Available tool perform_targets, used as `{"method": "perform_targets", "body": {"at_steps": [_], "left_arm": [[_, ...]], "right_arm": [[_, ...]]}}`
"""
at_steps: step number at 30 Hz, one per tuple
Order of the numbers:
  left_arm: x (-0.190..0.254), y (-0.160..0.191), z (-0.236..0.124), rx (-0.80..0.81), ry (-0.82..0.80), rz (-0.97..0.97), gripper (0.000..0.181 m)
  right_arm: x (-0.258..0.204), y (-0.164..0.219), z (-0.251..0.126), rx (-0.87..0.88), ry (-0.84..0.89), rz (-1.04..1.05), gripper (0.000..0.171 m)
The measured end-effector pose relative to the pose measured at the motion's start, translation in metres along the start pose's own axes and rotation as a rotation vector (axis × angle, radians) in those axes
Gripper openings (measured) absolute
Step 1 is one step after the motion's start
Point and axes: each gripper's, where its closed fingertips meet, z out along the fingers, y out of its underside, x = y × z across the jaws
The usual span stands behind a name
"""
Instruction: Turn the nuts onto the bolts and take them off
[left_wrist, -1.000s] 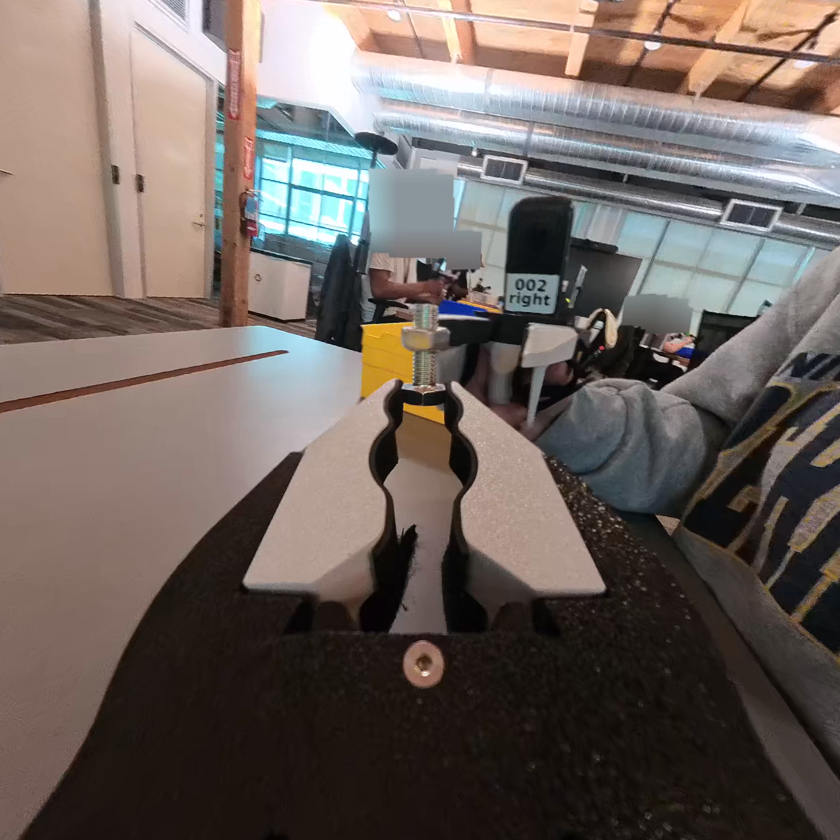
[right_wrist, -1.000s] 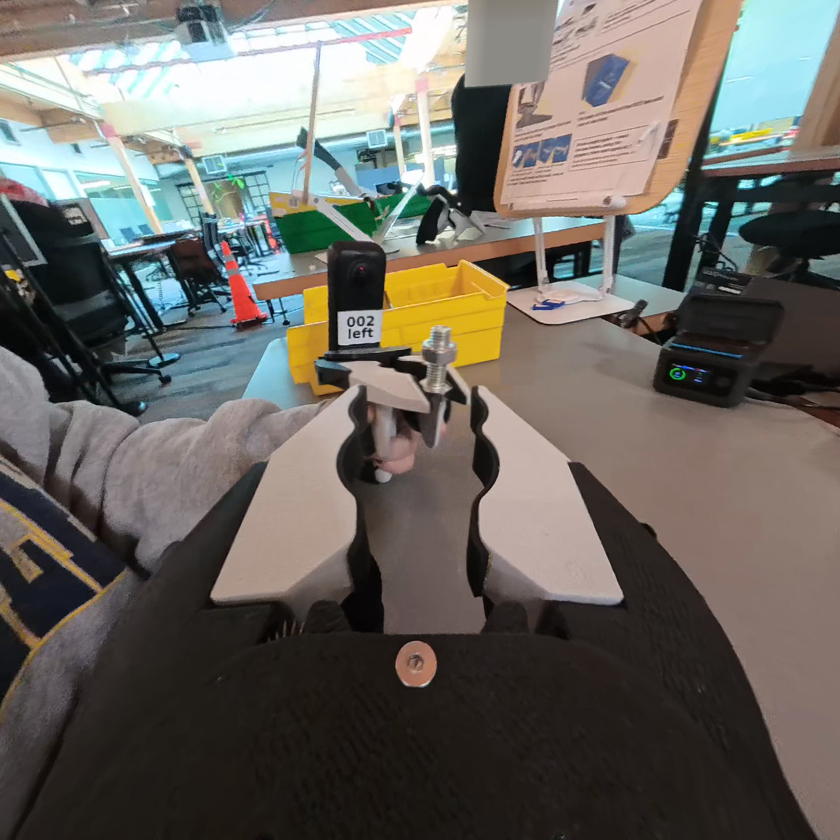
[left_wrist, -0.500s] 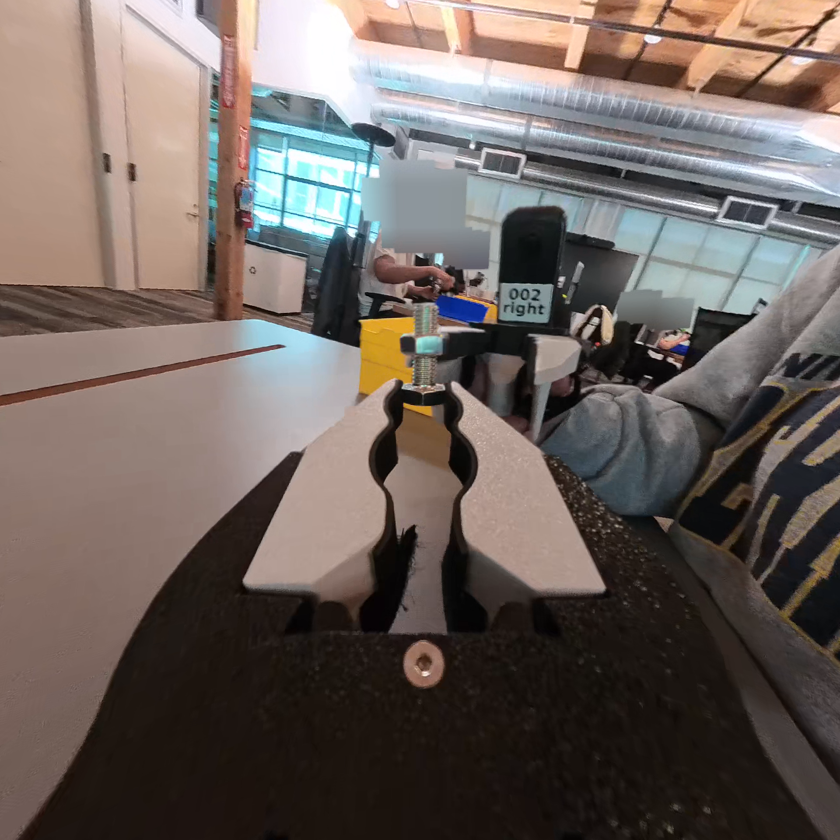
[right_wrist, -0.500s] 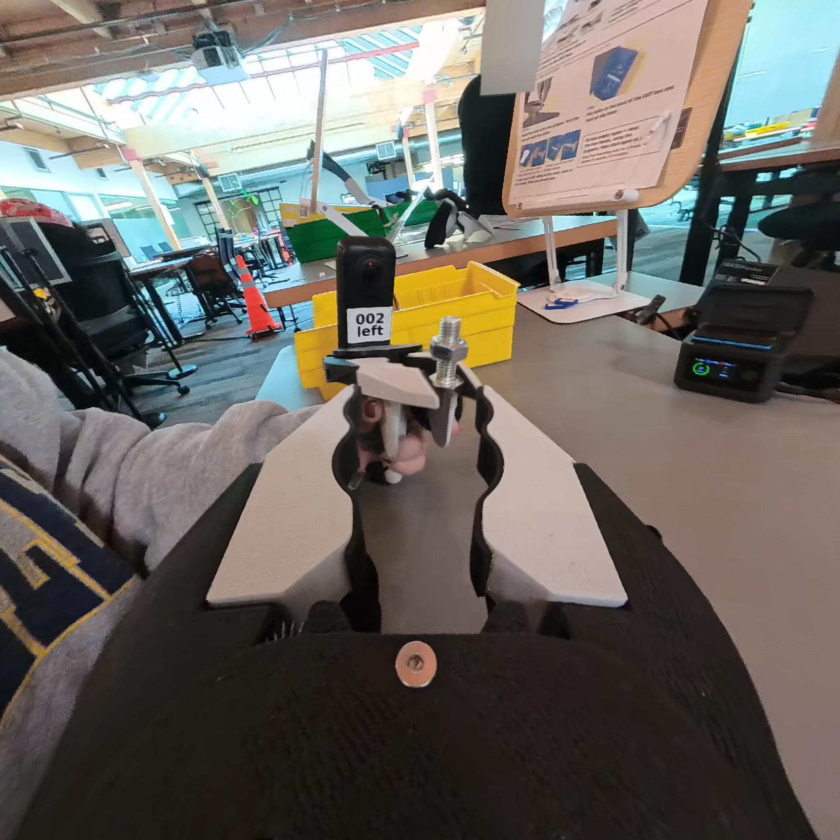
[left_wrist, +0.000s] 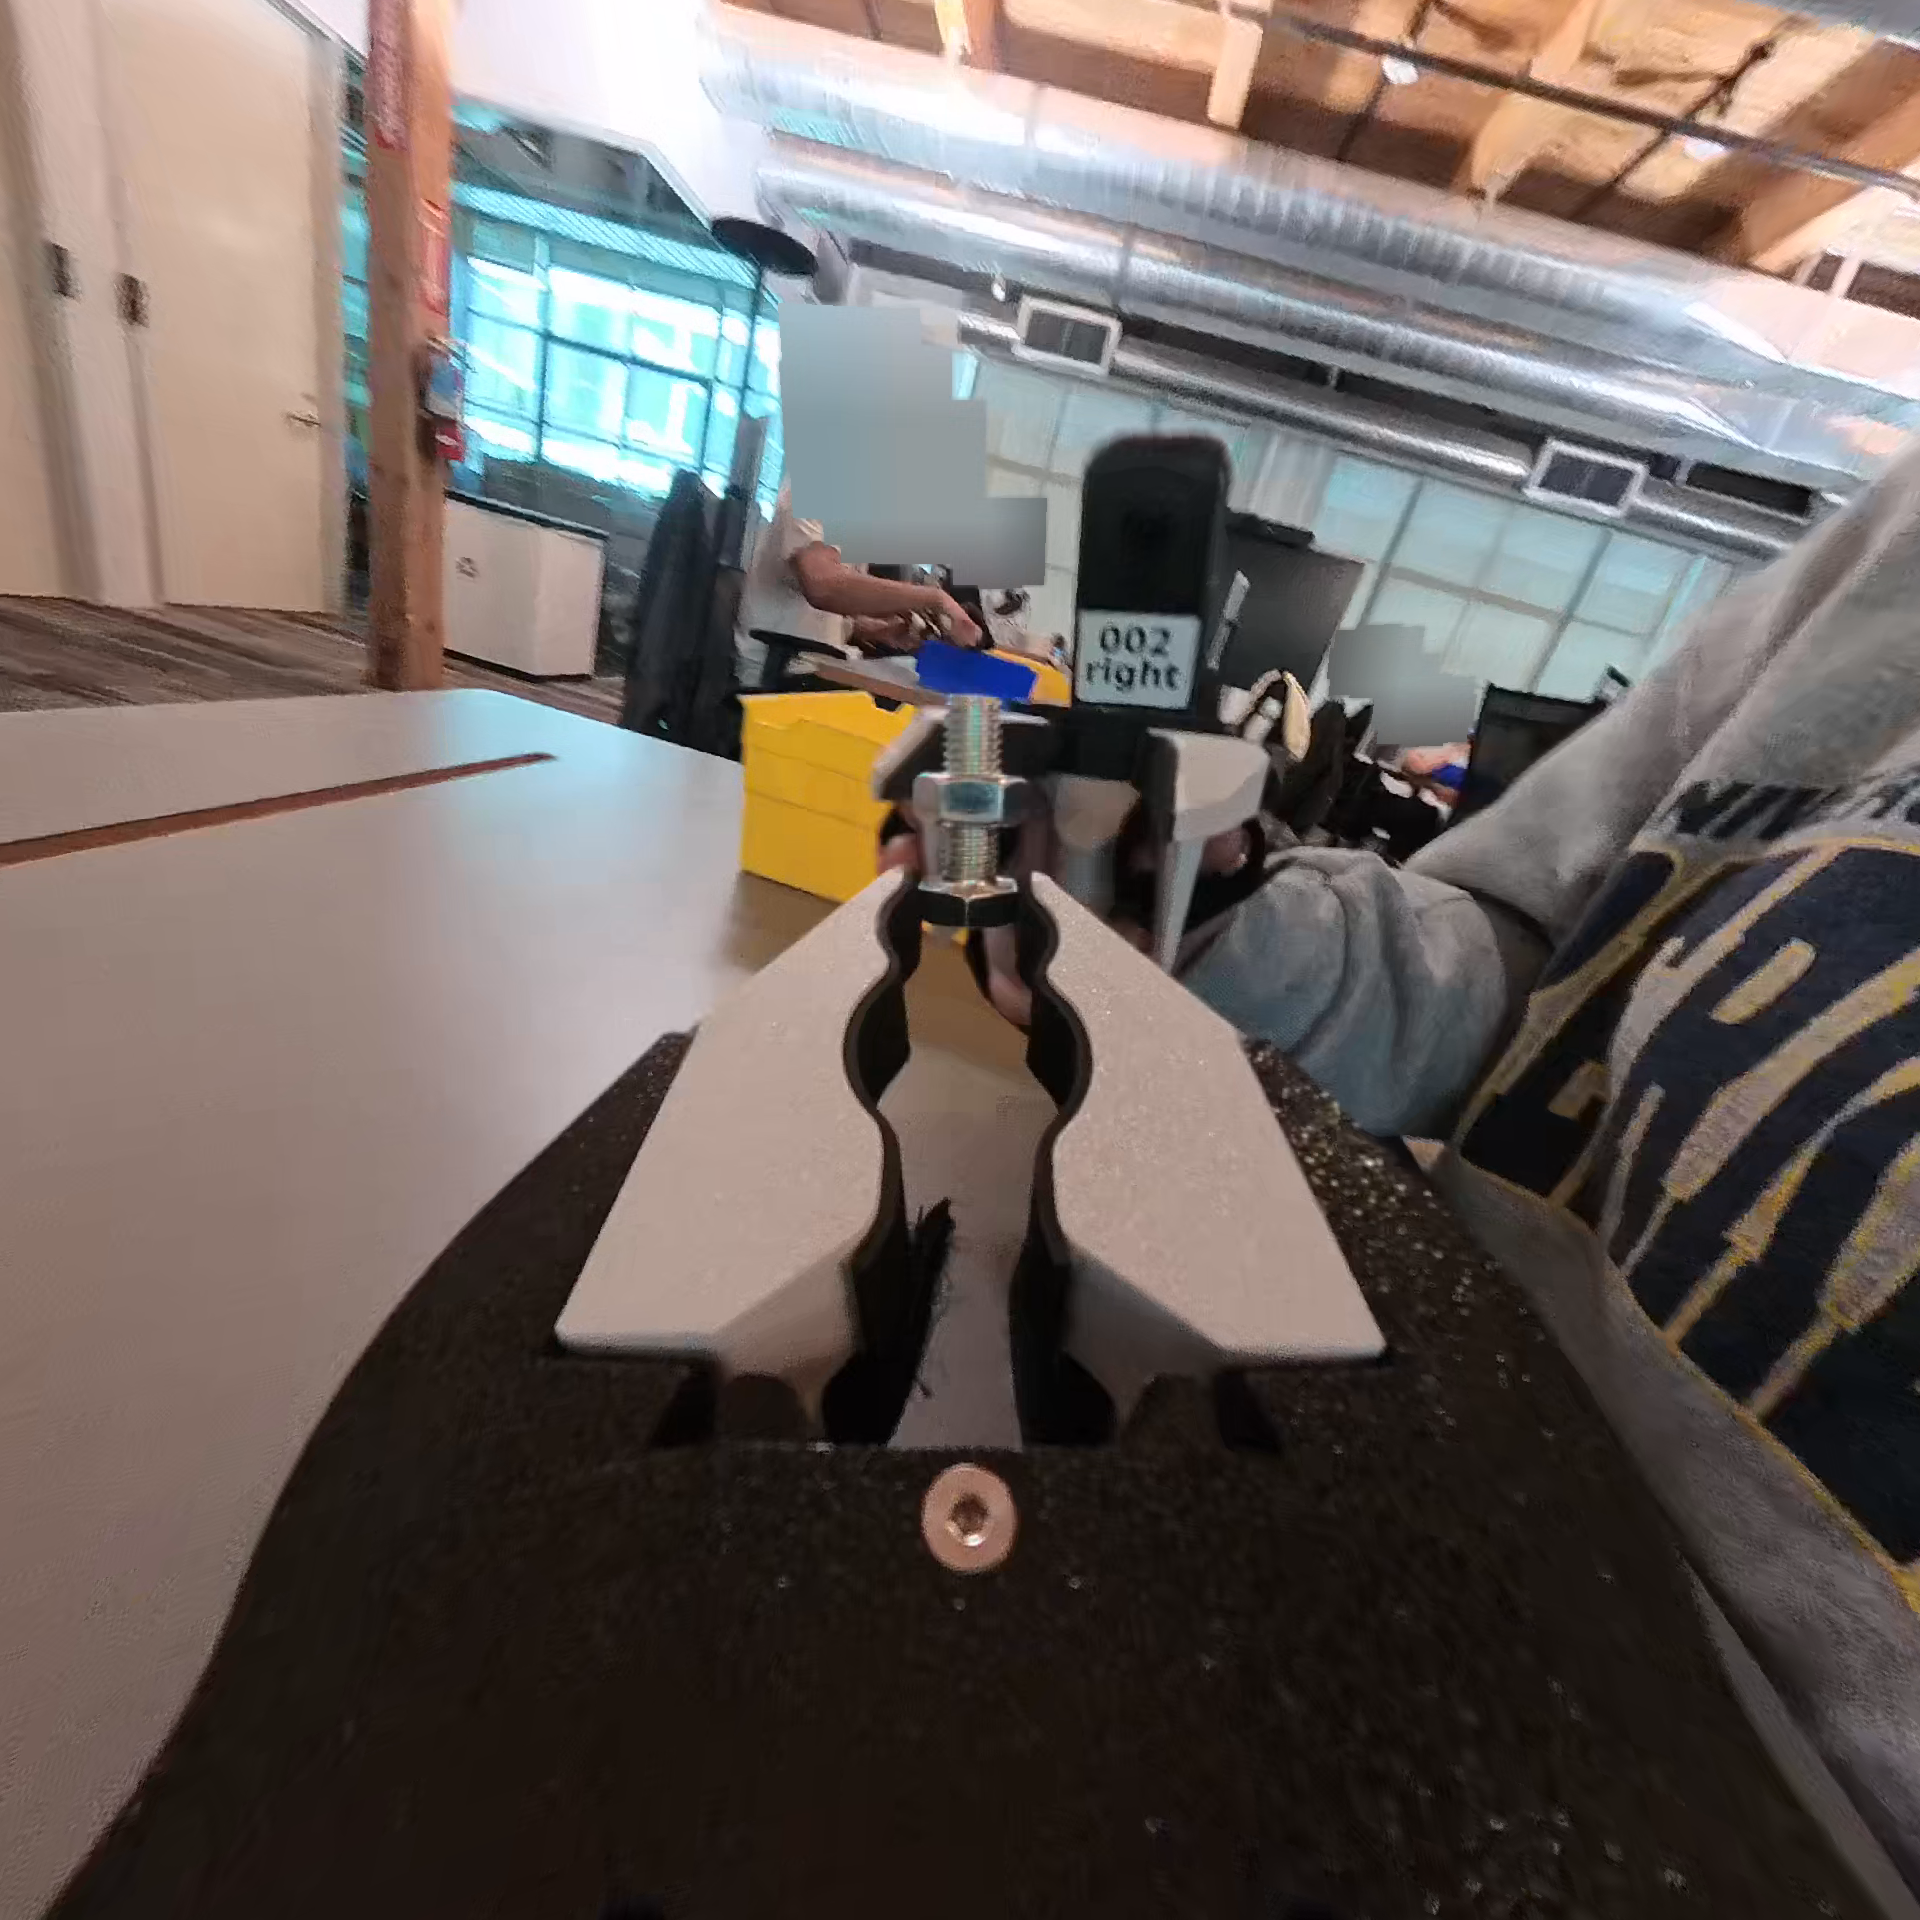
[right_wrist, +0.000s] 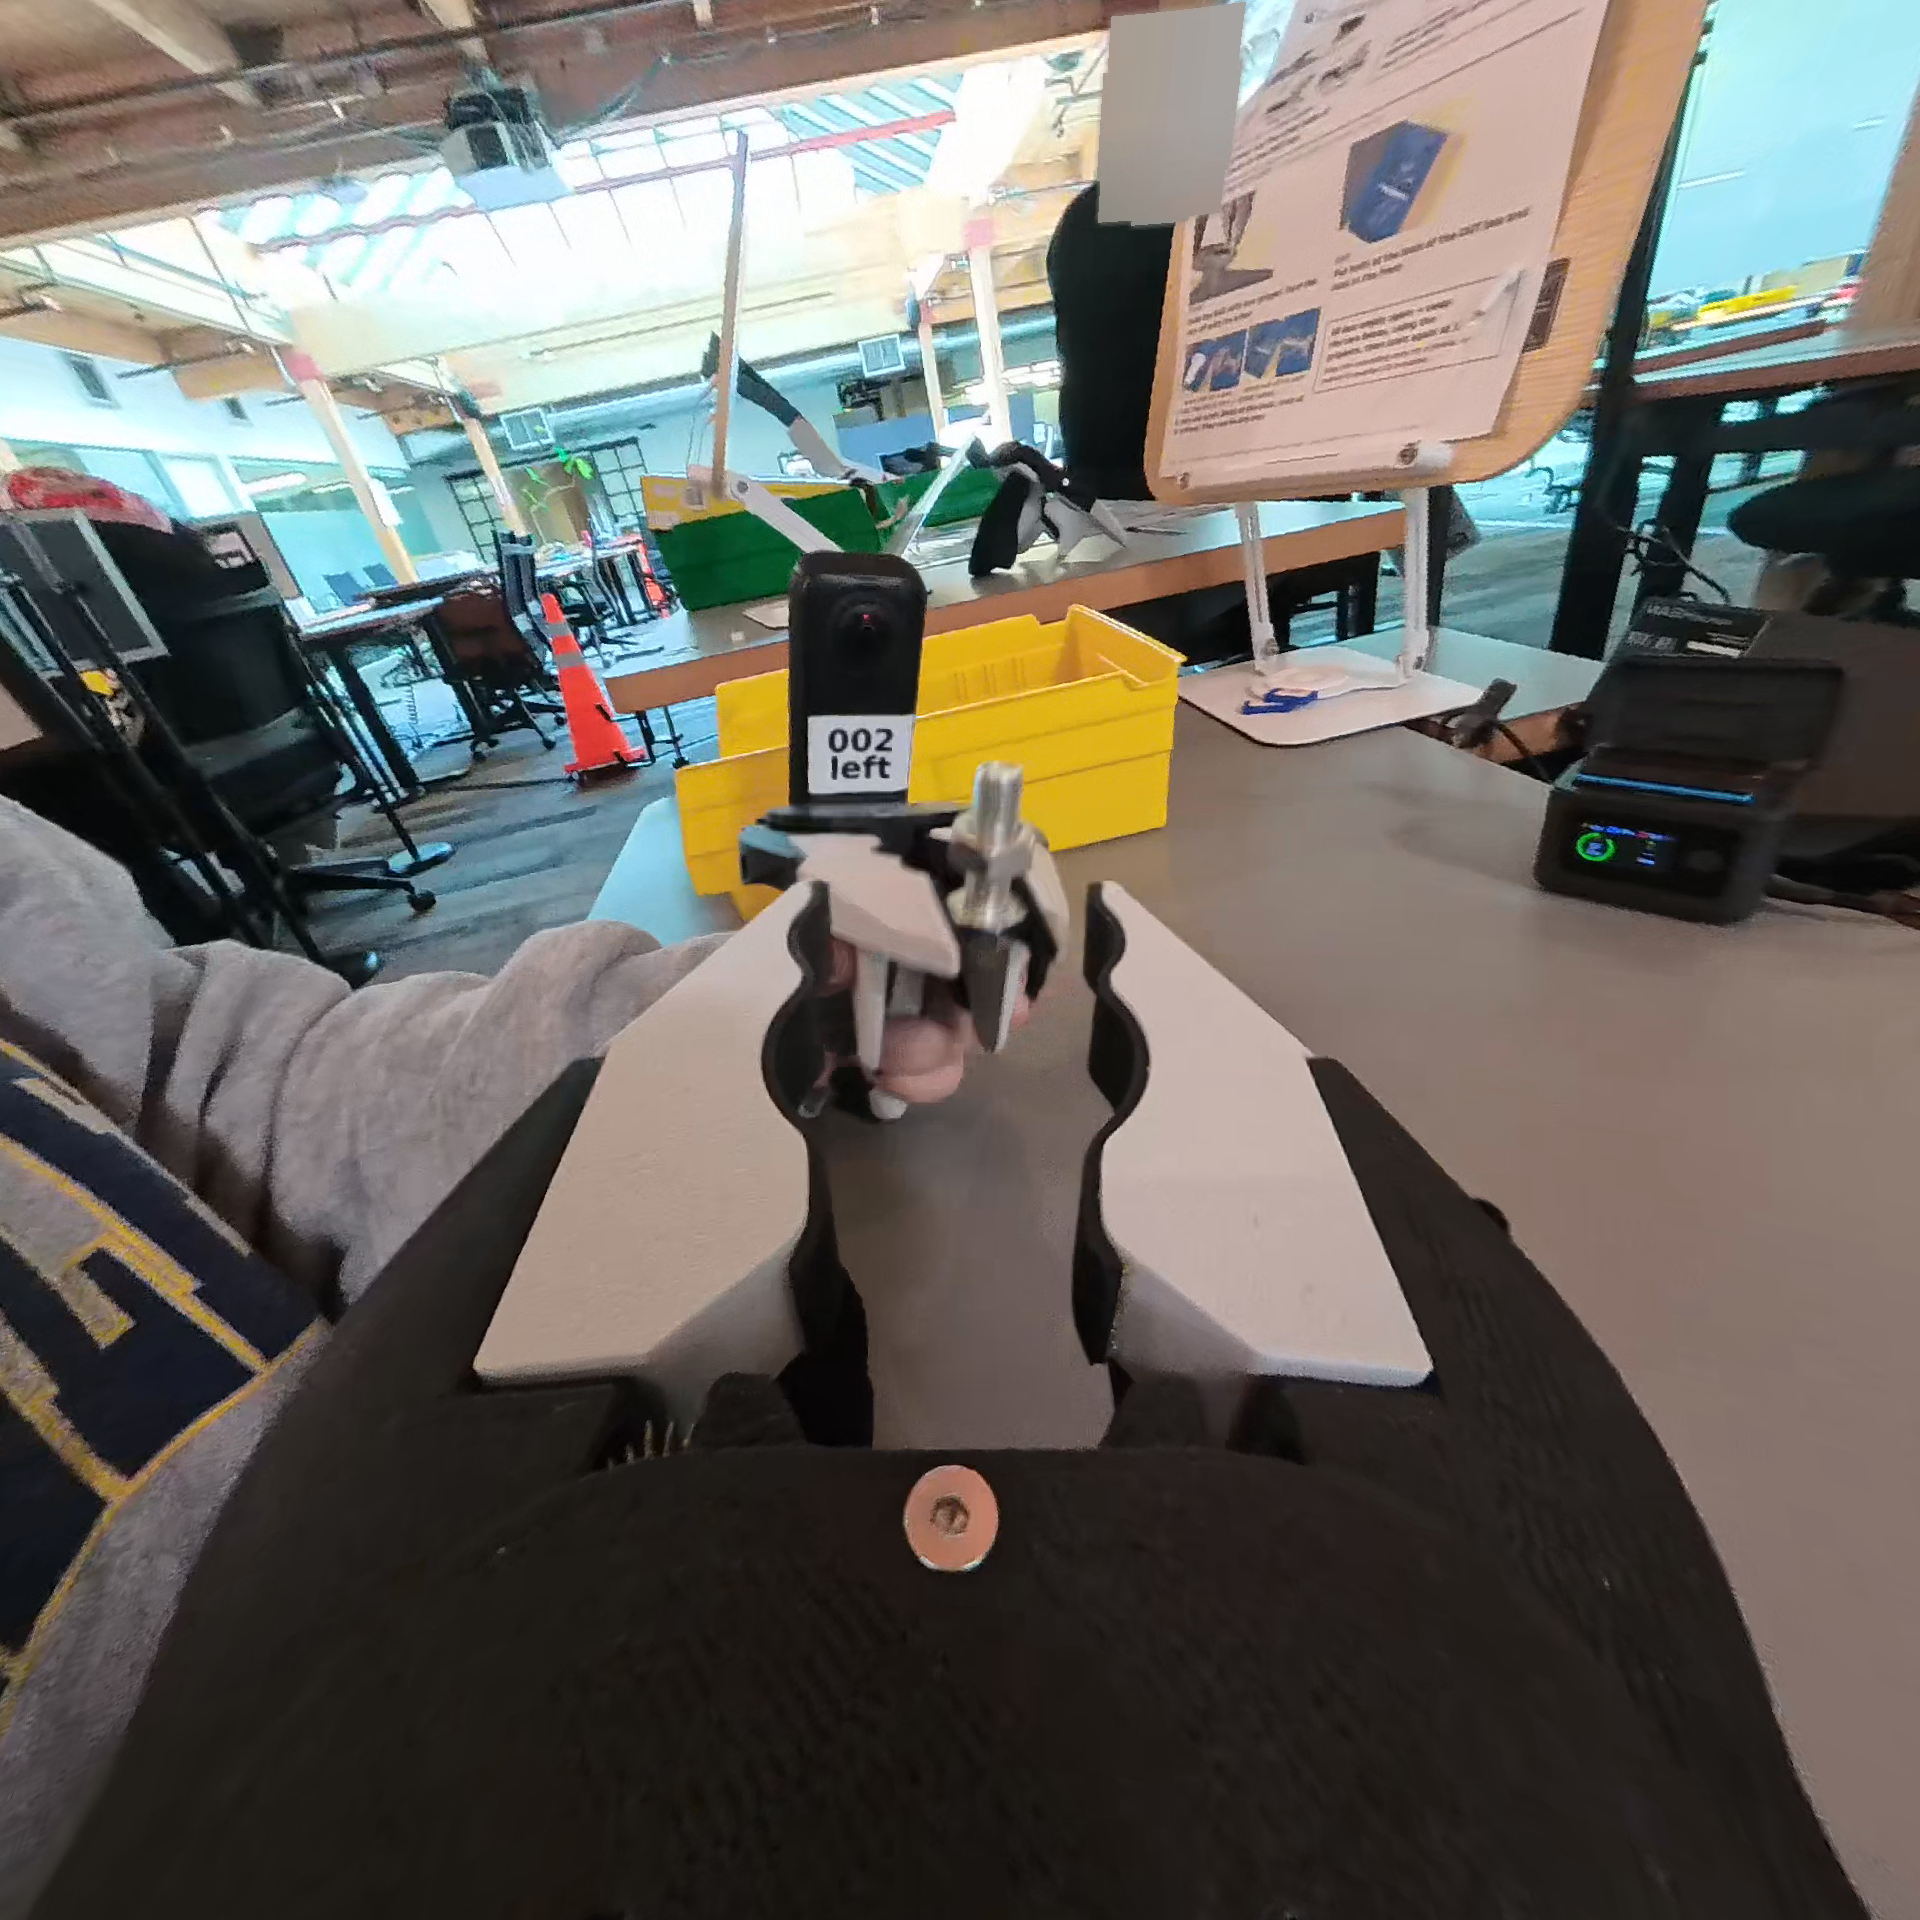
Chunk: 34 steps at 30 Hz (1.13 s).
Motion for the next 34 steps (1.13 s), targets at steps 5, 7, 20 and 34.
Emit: {"method": "perform_targets", "body": {"at_steps": [5, 7, 20, 34], "left_arm": [[0.023, 0.018, 0.019, -0.071, 0.112, -0.013, 0.016], [0.015, 0.015, 0.015, -0.056, 0.075, -0.008, 0.016], [0.004, 0.017, 0.010, -0.076, 0.011, 0.025, 0.016], [-0.048, -0.010, -0.011, 0.057, -0.413, 0.219, 0.093]], "right_arm": [[-0.012, 0.004, 0.021, -0.030, -0.056, -0.022, 0.051], [-0.020, 0.006, 0.021, -0.043, -0.079, -0.025, 0.049], [0.004, 0.000, 0.000, -0.042, 0.046, -0.016, 0.017], [0.036, -0.076, -0.119, -0.233, 0.464, -0.107, 0.008]]}}
